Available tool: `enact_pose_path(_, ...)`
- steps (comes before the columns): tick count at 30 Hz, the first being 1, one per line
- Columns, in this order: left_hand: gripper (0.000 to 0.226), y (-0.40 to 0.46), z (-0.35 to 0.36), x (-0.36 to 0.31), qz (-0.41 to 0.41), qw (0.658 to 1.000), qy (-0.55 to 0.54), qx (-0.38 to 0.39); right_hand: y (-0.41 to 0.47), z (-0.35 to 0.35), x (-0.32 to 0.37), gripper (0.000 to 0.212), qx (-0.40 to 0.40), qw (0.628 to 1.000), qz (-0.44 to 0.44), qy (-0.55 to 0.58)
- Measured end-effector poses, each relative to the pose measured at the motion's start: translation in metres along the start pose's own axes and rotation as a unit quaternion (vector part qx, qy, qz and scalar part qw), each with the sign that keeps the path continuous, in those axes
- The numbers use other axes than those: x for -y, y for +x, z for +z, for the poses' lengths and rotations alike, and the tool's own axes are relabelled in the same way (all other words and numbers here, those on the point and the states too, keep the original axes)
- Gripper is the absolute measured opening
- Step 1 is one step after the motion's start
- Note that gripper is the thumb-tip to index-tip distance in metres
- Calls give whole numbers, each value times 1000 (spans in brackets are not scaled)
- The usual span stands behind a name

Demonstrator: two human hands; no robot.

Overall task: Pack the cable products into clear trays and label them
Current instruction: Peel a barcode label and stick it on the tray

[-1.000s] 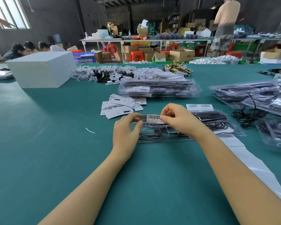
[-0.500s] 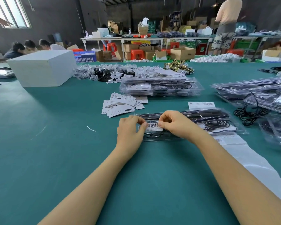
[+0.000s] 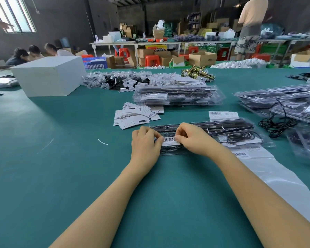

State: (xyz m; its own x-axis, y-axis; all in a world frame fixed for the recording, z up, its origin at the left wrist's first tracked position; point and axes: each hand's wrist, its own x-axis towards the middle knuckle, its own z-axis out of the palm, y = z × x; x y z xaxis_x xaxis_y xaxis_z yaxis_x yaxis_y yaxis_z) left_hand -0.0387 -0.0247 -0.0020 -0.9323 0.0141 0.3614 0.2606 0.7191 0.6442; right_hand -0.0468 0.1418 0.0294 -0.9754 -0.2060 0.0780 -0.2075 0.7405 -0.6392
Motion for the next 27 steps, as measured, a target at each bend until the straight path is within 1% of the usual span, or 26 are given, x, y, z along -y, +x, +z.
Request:
enact_pose_path(4, 15, 1, 0, 0, -3, 1000, -5, 4, 0, 2, 2, 3, 0, 1000, -4, -29)
enact_pose_path(9, 15, 1, 1, 0, 0, 1000, 10, 8, 0, 4, 2, 3, -5, 999, -6, -48)
enact_pose_path(12, 16, 0, 1, 0, 0, 1000, 20, 9, 1, 7, 2, 3, -27, 999, -9, -45)
enact_pose_path(17, 17, 1, 1, 1, -8, 1000, 25, 12, 3, 12, 0, 10, -80, 995, 8, -57)
enact_pose_path(20, 18, 2, 2, 1, -28, 999, 13, 14, 3, 16, -1, 20, -102, 992, 29, -61)
enact_pose_path(24, 24, 2, 4, 2, -26, 998, 43, 26, 1, 27, 2, 45, -135, 985, 28, -108)
enact_pose_path(27, 30, 2, 5, 2, -22, 998, 54, 29, 0, 32, 3, 44, -155, 981, 25, -117)
